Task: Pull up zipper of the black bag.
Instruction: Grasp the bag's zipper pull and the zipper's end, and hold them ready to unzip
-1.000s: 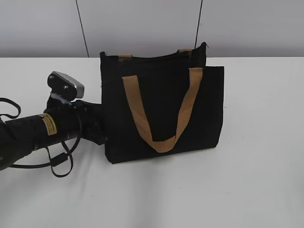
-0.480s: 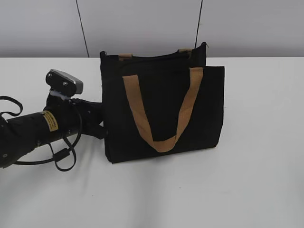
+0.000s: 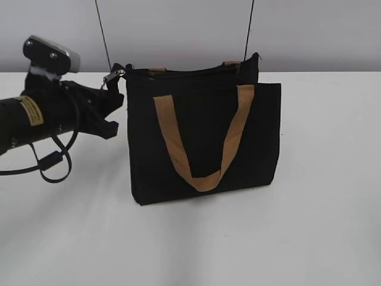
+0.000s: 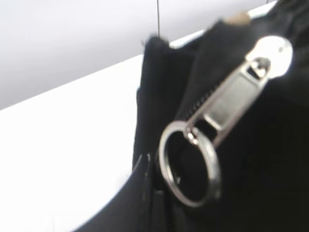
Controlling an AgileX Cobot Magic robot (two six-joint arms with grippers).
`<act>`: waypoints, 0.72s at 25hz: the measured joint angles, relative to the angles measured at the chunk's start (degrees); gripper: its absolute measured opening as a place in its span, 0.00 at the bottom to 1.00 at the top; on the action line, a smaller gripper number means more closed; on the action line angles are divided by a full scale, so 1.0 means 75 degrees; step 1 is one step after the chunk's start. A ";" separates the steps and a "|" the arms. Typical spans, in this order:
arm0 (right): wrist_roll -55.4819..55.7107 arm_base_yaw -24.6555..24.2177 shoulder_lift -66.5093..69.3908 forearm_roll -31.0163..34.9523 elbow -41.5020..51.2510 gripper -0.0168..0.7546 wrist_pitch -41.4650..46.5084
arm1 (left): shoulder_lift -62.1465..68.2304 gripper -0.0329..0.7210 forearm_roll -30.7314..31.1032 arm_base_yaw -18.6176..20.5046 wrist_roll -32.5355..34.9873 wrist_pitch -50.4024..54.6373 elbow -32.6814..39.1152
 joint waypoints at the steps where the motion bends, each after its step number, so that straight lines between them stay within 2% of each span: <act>1: 0.0000 0.0000 0.0000 0.0000 0.0000 0.57 0.0000 | -0.0270 0.07 0.0000 0.0000 0.0000 0.0120 0.0000; 13: 0.0000 0.0000 0.0000 0.0000 0.0000 0.57 0.0000 | -0.1728 0.07 0.0268 0.0000 -0.0189 0.0676 0.0007; 18: 0.0000 0.0000 0.0000 0.0000 0.0000 0.57 0.0000 | -0.2004 0.07 0.0289 0.0000 -0.0606 0.0638 0.0007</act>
